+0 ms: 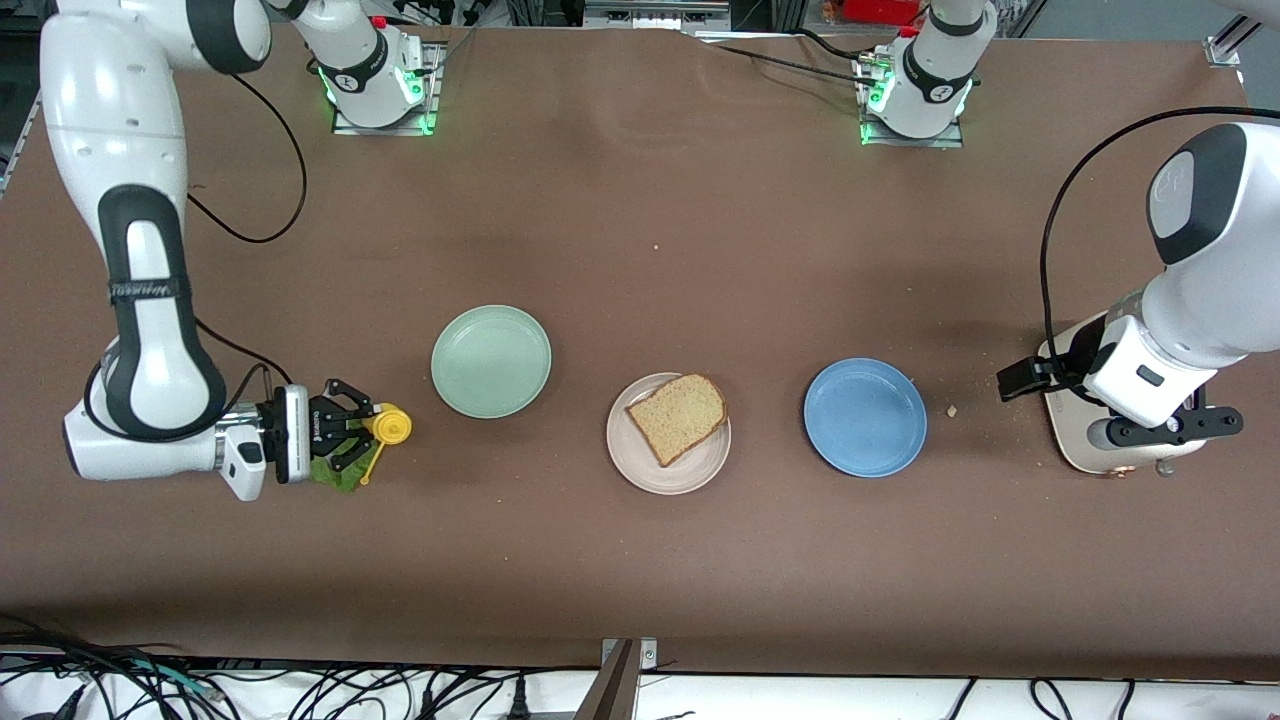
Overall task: Make sandwich in beige plate with both arms
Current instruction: 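Lift the yellow bottle and carry it over the beige plate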
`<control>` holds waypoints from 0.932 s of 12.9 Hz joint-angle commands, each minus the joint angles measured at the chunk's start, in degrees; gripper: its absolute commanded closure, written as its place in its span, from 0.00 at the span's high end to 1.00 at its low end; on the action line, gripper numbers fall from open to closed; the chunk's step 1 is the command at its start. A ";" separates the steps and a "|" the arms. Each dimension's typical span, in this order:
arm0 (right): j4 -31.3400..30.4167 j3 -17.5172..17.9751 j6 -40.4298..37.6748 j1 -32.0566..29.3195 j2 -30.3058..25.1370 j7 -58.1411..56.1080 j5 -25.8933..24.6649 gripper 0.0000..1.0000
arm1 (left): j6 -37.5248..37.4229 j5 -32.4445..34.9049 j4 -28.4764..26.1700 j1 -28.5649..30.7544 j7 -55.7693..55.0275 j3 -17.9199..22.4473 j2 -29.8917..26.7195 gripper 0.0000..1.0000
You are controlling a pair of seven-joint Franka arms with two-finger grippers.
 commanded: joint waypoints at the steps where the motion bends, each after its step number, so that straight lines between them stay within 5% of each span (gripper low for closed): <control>1: -1.59 -7.59 0.72 10.19 -4.47 10.63 -3.73 0.00 | -0.04 -1.45 0.04 0.66 1.69 -0.51 -0.01 0.99; 5: -1.24 -20.60 0.81 28.56 -4.92 24.95 -6.89 0.00 | 0.04 -1.45 0.13 0.75 1.69 -0.51 -0.01 0.99; 7: 0.07 -25.53 0.63 37.35 -4.48 34.35 -12.58 0.00 | 0.04 -1.45 0.13 0.75 1.69 -0.51 0.08 0.99; 12: 5.96 -28.81 -0.25 50.90 1.66 52.91 -25.33 0.00 | 0.04 -1.45 0.04 0.75 1.69 -0.51 0.25 0.99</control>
